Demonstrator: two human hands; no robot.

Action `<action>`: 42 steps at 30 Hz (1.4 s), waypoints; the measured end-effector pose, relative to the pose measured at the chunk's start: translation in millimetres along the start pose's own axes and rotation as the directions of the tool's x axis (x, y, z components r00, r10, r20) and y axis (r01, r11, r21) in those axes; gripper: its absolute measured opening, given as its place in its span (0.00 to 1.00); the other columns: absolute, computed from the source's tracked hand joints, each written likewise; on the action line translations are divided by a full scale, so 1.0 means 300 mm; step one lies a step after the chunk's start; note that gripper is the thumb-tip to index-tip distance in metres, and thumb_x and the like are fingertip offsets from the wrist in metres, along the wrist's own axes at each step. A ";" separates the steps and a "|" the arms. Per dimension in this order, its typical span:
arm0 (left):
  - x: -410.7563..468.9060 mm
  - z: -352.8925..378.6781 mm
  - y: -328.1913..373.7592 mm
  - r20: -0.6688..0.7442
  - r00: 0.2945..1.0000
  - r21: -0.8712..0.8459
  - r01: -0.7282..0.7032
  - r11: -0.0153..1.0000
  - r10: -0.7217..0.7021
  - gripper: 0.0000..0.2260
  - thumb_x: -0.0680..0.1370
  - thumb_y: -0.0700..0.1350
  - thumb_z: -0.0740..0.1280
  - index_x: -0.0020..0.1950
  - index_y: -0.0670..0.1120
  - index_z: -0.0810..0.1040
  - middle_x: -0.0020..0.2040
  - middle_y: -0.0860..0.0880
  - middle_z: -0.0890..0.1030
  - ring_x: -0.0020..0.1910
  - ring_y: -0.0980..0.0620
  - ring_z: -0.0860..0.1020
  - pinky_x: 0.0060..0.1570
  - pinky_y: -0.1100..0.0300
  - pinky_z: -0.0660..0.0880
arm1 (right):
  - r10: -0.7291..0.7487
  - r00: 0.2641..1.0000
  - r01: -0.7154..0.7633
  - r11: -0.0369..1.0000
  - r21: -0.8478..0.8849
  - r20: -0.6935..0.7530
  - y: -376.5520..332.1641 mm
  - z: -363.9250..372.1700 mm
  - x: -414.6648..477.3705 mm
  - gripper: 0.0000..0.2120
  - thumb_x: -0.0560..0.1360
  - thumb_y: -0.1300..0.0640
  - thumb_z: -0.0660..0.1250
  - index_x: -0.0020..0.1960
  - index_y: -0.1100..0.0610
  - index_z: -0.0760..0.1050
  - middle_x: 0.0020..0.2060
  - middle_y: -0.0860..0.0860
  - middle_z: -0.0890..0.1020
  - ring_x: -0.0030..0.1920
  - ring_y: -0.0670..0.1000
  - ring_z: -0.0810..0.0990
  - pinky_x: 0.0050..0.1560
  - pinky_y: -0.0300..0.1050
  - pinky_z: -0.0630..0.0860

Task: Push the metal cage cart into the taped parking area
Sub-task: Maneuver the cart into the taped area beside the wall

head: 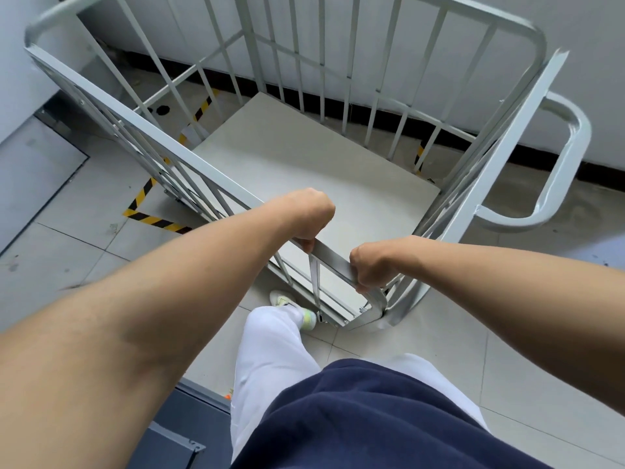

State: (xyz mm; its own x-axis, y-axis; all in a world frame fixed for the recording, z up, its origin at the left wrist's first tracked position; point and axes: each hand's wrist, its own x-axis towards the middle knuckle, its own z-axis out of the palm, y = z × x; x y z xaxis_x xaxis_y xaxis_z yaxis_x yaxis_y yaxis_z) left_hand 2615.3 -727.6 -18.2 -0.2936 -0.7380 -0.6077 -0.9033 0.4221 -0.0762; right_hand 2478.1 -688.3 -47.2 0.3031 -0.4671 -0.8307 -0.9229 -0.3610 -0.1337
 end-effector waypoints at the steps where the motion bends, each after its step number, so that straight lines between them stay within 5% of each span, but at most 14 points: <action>1: 0.001 -0.006 0.000 0.009 1.000 -0.003 -0.010 1.000 0.010 0.13 0.65 0.44 0.80 0.47 0.41 0.85 0.43 0.44 0.84 0.37 0.45 0.76 0.36 0.60 0.71 | -0.005 1.000 0.005 1.000 0.009 0.023 0.000 -0.008 -0.003 0.12 0.75 0.57 0.66 0.54 0.63 0.81 0.43 0.56 0.83 0.40 0.55 0.80 0.45 0.44 0.80; 5: 0.006 -0.015 0.000 0.030 0.998 -0.003 -0.046 0.999 0.046 0.16 0.65 0.45 0.80 0.49 0.41 0.84 0.41 0.44 0.79 0.38 0.44 0.75 0.36 0.60 0.69 | 0.001 0.996 -0.006 0.999 0.045 0.090 0.006 -0.024 -0.009 0.12 0.76 0.60 0.64 0.55 0.65 0.79 0.41 0.56 0.80 0.39 0.54 0.79 0.30 0.37 0.73; 15: -0.019 -0.005 0.012 -0.012 0.999 0.029 -0.048 0.998 0.049 0.14 0.68 0.43 0.78 0.51 0.41 0.83 0.51 0.42 0.83 0.49 0.41 0.82 0.40 0.57 0.72 | 0.042 0.998 -0.045 0.995 0.085 0.045 0.008 -0.012 -0.030 0.14 0.76 0.56 0.66 0.56 0.65 0.78 0.44 0.57 0.83 0.39 0.54 0.79 0.28 0.38 0.71; 20: -0.050 0.022 0.019 -0.040 0.999 0.003 0.018 1.000 -0.018 0.12 0.69 0.38 0.76 0.51 0.40 0.84 0.51 0.41 0.83 0.49 0.40 0.82 0.43 0.54 0.76 | 0.037 0.993 -0.033 0.999 0.043 -0.111 0.004 0.028 -0.051 0.14 0.76 0.53 0.66 0.55 0.62 0.80 0.50 0.58 0.85 0.42 0.54 0.78 0.45 0.42 0.75; 26: -0.079 0.055 0.066 -0.093 0.989 -0.062 0.113 0.992 -0.118 0.12 0.70 0.31 0.70 0.51 0.39 0.84 0.52 0.40 0.83 0.51 0.39 0.81 0.42 0.56 0.72 | 0.008 0.954 0.004 0.999 0.041 -0.301 0.002 0.082 -0.097 0.16 0.78 0.52 0.65 0.58 0.64 0.78 0.54 0.60 0.82 0.44 0.57 0.73 0.48 0.43 0.72; 32: -0.098 0.070 0.094 -0.122 0.978 -0.074 0.163 0.984 -0.171 0.07 0.74 0.32 0.67 0.50 0.39 0.80 0.54 0.37 0.80 0.53 0.38 0.80 0.48 0.52 0.75 | 0.005 0.939 0.003 1.000 0.023 -0.343 0.009 0.121 -0.120 0.17 0.80 0.51 0.60 0.58 0.65 0.76 0.54 0.61 0.81 0.50 0.61 0.78 0.48 0.44 0.73; 42: -0.108 0.057 0.140 -0.150 0.977 -0.073 0.142 0.987 -0.152 0.16 0.76 0.33 0.60 0.64 0.40 0.75 0.61 0.41 0.76 0.59 0.40 0.77 0.55 0.51 0.74 | 0.047 0.902 -0.024 0.998 0.060 -0.428 0.099 0.093 -0.200 0.21 0.80 0.48 0.61 0.66 0.61 0.71 0.60 0.58 0.78 0.61 0.60 0.76 0.59 0.48 0.74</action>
State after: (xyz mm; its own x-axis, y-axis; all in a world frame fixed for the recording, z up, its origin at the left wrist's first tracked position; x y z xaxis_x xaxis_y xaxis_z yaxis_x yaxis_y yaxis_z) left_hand 2592.1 -677.0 -15.1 -0.1969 -0.8641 -0.4631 -0.9562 0.2736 -0.1040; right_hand 2425.7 -648.4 -16.4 0.3314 -0.7844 -0.5243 -0.9425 -0.3008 -0.1458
